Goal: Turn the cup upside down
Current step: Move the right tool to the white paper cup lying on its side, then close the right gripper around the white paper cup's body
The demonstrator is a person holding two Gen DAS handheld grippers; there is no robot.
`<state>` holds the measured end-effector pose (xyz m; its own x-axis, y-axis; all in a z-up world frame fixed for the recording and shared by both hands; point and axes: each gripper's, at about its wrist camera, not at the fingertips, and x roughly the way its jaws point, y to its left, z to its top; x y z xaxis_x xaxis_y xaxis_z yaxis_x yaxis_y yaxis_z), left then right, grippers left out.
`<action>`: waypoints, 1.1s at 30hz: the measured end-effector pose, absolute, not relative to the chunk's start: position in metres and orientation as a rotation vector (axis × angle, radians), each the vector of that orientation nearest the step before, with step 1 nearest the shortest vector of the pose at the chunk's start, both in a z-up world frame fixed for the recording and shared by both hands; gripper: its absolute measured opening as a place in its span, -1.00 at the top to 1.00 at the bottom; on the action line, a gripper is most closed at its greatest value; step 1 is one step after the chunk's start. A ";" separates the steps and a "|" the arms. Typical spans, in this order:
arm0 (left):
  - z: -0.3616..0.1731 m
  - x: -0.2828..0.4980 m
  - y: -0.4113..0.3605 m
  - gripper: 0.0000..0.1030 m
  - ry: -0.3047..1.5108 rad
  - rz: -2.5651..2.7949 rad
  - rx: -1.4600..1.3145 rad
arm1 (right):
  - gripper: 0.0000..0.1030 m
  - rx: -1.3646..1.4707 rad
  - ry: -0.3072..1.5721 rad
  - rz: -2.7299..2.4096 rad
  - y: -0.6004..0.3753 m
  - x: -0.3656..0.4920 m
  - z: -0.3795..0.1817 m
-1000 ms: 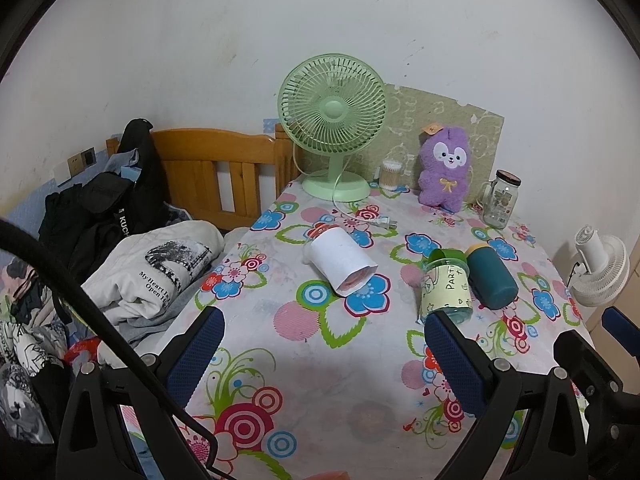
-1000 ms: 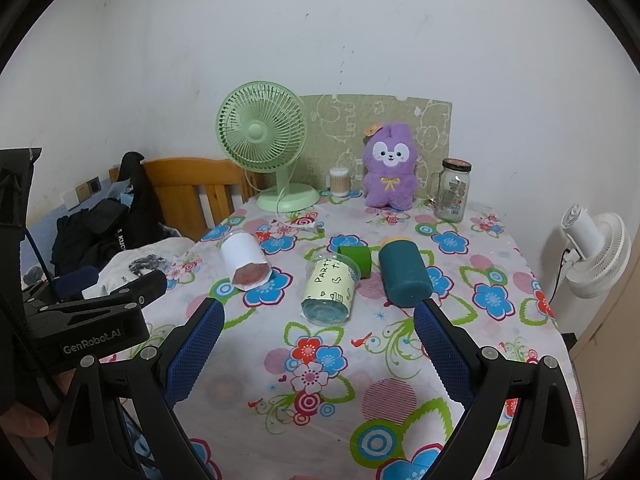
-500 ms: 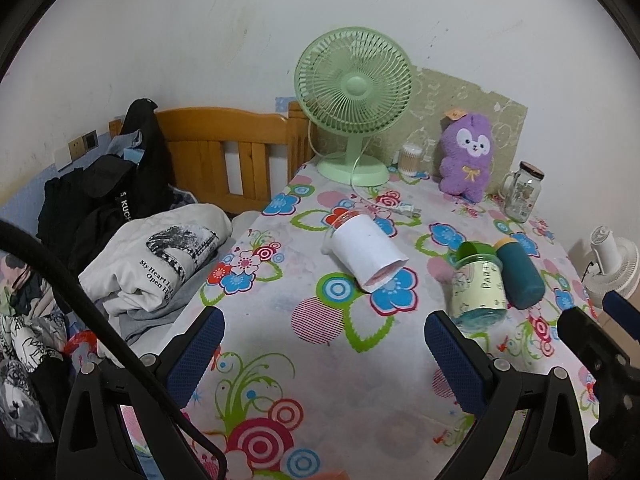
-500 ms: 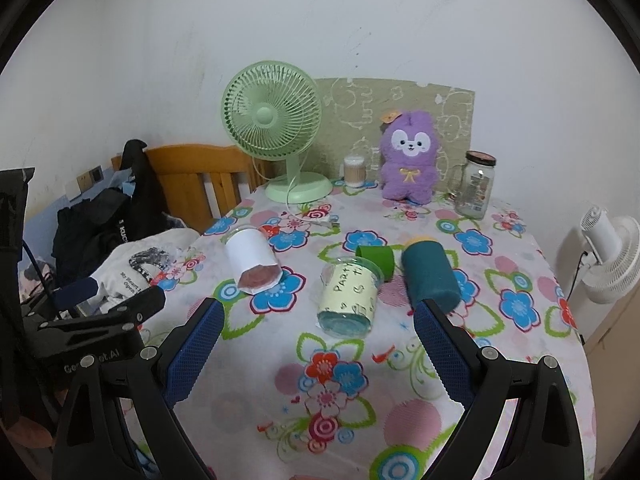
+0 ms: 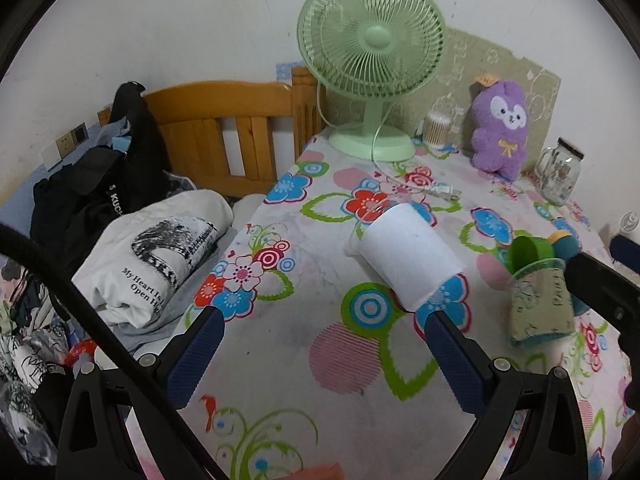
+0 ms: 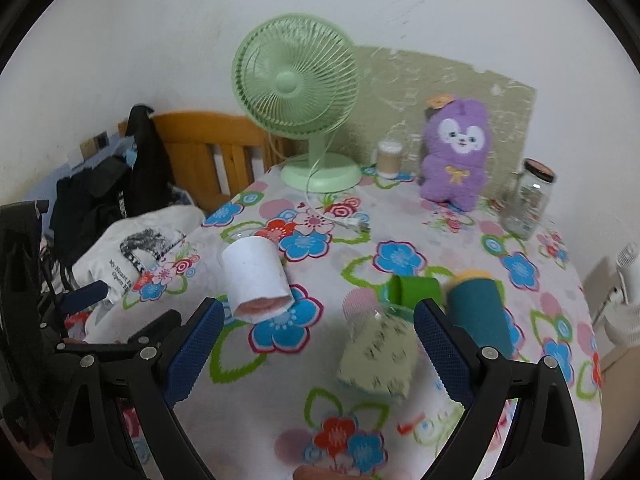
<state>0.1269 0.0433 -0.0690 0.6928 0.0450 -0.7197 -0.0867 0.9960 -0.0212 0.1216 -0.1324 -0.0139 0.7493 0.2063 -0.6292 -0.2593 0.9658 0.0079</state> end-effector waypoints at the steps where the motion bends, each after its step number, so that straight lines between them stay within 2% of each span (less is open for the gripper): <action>1: -0.072 0.133 0.044 -0.97 0.810 0.074 -0.053 | -0.88 -0.088 0.686 0.264 -0.130 0.127 -0.016; 16: -0.114 0.191 0.058 -0.97 0.940 0.111 -0.040 | -0.88 -0.154 0.910 0.444 -0.077 0.227 -0.076; 28: -0.126 0.205 0.055 -0.97 0.974 0.105 -0.029 | -0.88 -0.106 1.024 0.520 -0.065 0.249 -0.101; 29: -0.127 0.205 0.055 -0.97 0.974 0.108 -0.028 | -0.85 -0.104 1.027 0.521 -0.065 0.250 -0.102; 31: -0.126 0.204 0.056 -0.97 0.971 0.109 -0.029 | -0.53 -0.095 1.031 0.528 -0.065 0.250 -0.103; 33: -0.125 0.204 0.056 -0.97 0.970 0.112 -0.028 | -0.32 -0.078 1.053 0.552 -0.065 0.250 -0.105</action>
<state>0.2040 0.0563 -0.1253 0.5602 0.0825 -0.8243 -0.1079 0.9938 0.0261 0.2501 -0.0647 -0.1049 0.3732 0.3942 -0.8399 -0.4671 0.8620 0.1970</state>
